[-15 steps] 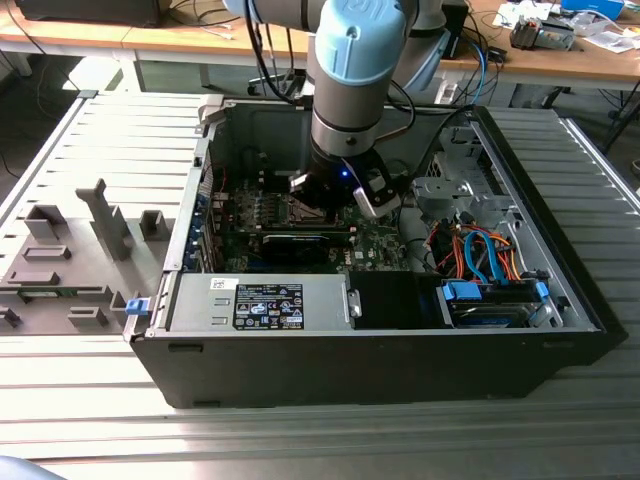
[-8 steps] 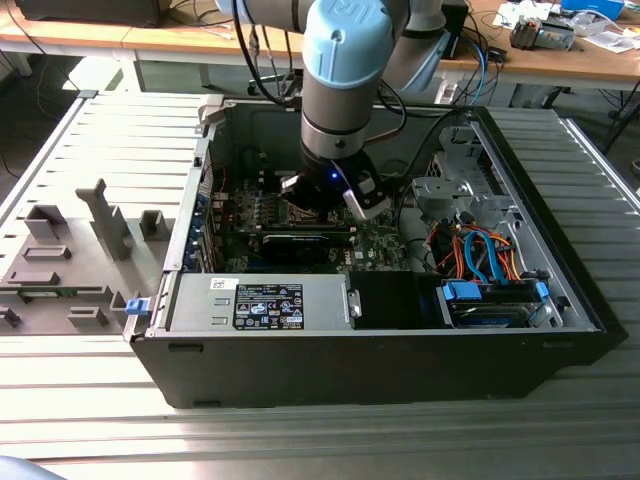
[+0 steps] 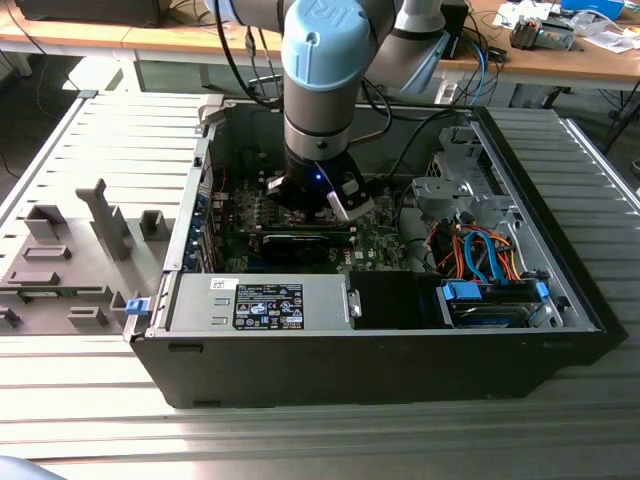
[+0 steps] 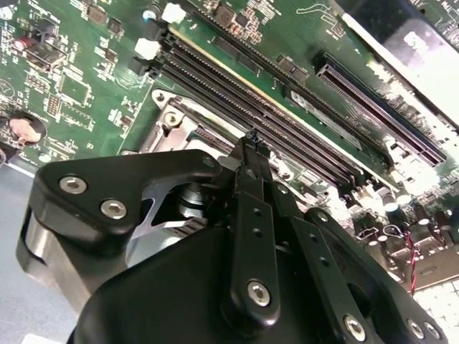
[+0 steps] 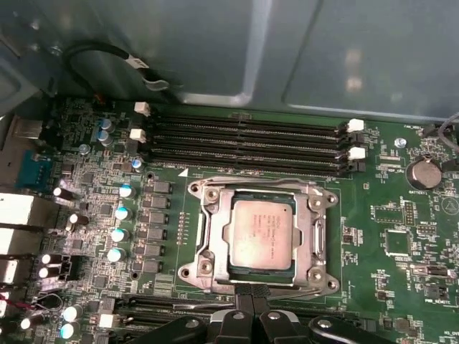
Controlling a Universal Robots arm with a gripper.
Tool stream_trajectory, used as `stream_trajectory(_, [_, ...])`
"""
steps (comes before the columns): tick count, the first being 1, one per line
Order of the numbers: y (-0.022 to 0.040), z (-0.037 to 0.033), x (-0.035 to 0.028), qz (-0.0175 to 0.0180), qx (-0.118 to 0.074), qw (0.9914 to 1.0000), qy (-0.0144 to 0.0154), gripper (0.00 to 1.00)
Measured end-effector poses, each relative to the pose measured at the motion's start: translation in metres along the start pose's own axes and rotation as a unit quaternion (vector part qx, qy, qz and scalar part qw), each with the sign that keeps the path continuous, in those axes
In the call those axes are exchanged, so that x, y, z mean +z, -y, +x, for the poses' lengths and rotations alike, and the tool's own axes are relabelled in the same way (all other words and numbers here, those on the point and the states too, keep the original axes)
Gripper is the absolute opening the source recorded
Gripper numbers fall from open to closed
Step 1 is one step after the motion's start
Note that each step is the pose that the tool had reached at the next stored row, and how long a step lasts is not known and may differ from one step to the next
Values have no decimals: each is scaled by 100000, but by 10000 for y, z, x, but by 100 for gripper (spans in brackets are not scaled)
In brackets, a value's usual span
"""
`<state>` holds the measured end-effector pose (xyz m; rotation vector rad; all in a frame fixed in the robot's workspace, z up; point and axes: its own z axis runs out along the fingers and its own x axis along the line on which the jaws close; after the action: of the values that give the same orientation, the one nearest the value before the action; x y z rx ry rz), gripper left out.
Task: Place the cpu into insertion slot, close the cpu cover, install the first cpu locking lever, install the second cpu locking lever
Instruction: 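Install the second cpu locking lever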
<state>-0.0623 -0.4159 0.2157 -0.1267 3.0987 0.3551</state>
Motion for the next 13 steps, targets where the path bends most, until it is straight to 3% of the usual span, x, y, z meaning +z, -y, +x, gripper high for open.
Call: stream_trajectory(13, [-5,179,37,-3,0,100000,1,11])
